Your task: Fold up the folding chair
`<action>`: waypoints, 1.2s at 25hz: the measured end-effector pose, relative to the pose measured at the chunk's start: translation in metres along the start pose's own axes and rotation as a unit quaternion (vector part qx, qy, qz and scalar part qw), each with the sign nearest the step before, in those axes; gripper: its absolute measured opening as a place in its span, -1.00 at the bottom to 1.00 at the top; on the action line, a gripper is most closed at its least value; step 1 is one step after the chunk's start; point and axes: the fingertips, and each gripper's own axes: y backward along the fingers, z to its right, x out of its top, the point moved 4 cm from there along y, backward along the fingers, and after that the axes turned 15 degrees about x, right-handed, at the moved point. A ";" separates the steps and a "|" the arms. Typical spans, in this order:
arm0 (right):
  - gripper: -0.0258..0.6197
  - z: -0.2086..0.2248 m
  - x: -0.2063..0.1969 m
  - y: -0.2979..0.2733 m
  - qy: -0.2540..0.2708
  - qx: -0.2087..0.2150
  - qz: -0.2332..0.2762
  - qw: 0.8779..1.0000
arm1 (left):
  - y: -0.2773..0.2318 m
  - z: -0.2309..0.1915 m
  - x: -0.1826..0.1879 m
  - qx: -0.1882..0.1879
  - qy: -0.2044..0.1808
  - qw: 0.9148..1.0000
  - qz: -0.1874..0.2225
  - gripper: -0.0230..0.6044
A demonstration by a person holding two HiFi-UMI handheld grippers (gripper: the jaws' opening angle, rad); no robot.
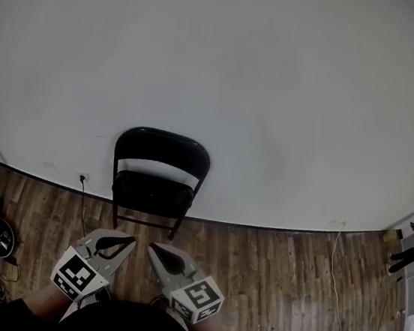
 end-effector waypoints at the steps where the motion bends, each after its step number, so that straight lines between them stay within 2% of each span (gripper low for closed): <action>1: -0.91 0.001 0.003 0.006 -0.001 0.003 0.009 1.000 | -0.002 0.007 0.004 -0.006 0.004 1.000 0.002 -0.92; 9: -0.91 0.002 0.010 0.035 0.008 0.006 0.052 0.999 | -0.011 0.045 0.016 -0.026 0.010 0.999 0.017 -0.92; 11: -0.91 0.006 0.001 0.038 0.006 0.000 0.055 0.998 | -0.014 0.052 0.012 -0.030 0.005 0.999 0.013 -0.92; 15: -0.91 0.007 -0.015 0.039 -0.005 0.000 0.043 0.999 | -0.015 0.064 -0.005 -0.036 0.025 0.999 0.005 -0.92; 23: -0.92 -0.004 -0.012 0.034 0.004 0.025 0.041 0.999 | -0.009 0.063 -0.005 -0.031 0.019 0.999 0.006 -0.92; 30: -0.92 -0.004 -0.015 0.028 0.000 0.029 0.030 0.999 | -0.009 0.057 -0.007 -0.029 0.019 0.999 0.002 -0.92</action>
